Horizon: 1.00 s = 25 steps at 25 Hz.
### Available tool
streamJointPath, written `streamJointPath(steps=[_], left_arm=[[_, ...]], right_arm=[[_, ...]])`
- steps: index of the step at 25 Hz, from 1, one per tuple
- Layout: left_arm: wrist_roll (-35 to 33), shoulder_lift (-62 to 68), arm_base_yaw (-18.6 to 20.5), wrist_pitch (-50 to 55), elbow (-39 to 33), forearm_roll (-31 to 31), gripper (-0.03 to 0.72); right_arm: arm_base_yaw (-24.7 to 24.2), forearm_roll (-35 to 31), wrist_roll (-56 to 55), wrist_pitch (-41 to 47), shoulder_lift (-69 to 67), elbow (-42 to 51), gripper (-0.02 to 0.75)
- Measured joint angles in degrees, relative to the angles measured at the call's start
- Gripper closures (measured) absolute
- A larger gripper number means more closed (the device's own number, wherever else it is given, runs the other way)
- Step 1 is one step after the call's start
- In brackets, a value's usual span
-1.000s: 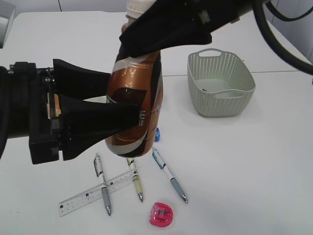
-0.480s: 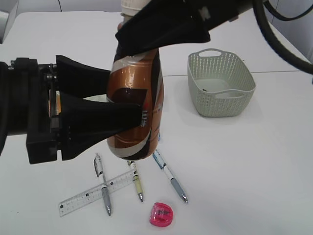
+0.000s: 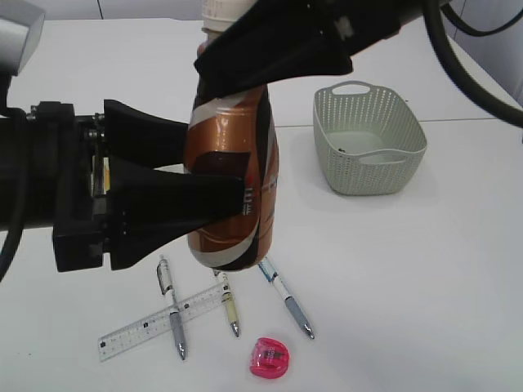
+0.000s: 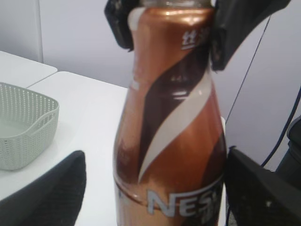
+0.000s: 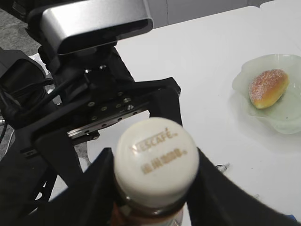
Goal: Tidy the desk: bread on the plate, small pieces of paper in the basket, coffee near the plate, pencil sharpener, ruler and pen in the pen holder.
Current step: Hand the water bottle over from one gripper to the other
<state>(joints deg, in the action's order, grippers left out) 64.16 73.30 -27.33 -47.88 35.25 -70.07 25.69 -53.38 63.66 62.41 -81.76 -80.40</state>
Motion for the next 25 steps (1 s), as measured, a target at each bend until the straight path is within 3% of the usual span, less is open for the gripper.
streamJointPath(steps=[15,22,25], left_arm=[[0.00,4.93,0.00,-7.72,0.10,3.22,0.026],[-1.00,5.07,0.00,-8.00,1.58,2.63,0.157],[-1.53,5.07,0.00,-7.40,1.61,2.57,0.169]], right_arm=[[0.12,-0.33,0.00,1.21,0.00,0.00,0.428],[0.12,-0.33,0.00,0.25,0.00,0.00,0.428],[0.12,-0.20,0.11,0.16,0.00,0.00,0.428]])
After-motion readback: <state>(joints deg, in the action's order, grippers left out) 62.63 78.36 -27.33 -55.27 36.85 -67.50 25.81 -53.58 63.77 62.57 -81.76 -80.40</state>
